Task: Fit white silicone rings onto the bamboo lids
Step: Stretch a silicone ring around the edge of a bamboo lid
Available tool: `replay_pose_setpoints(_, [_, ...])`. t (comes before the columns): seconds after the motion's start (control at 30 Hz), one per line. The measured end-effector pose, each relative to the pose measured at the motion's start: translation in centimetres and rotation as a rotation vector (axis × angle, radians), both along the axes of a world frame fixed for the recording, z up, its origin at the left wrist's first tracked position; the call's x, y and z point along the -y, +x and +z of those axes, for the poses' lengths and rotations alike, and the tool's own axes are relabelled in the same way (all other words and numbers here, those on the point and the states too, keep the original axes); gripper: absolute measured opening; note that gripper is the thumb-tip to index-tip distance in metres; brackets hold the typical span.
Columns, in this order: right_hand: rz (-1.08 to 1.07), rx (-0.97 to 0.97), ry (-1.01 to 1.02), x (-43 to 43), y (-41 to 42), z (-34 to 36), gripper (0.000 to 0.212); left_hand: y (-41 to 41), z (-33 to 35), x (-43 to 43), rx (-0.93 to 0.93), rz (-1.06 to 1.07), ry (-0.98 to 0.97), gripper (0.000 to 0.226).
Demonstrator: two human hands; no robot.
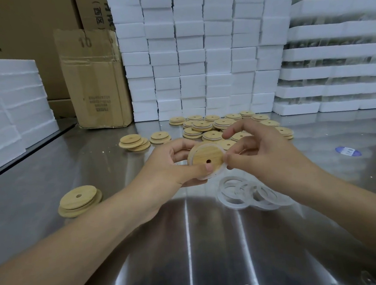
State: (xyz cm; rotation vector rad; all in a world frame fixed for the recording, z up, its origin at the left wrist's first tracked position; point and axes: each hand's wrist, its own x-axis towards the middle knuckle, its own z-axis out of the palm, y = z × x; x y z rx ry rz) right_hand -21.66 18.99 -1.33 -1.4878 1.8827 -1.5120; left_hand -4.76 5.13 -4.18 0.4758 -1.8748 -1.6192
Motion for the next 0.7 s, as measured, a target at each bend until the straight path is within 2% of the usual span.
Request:
replay_pose_setpoints(0.2, [0.039, -0.019, 0.061, 0.0, -0.2, -0.4, 0.041, -0.2, -0.3, -0.1, -0.019, 0.031, -0.028, 0.027])
replay_pose_setpoints(0.4, [0.142, 0.094, 0.066, -0.1, -0.7, 0.1, 0.039, -0.1, 0.2, -0.2, -0.127, -0.017, 0.218, 0.037])
replay_pose_setpoints(0.57, [0.08, 0.113, -0.023, 0.0, -0.5, 0.0, 0.031, 0.0, 0.4, -0.5, -0.144, -0.071, 0.31, 0.049])
replay_pose_setpoints(0.63, [0.046, 0.102, -0.075, 0.1, -0.5, 0.0, 0.027, -0.1, 0.4, -0.7, -0.097, -0.102, 0.286, 0.047])
replay_pose_setpoints(0.7, [0.042, 0.066, -0.088, 0.2, -0.6, -0.2, 0.027, -0.4, -0.1, -1.2, -0.007, -0.089, 0.17, 0.04])
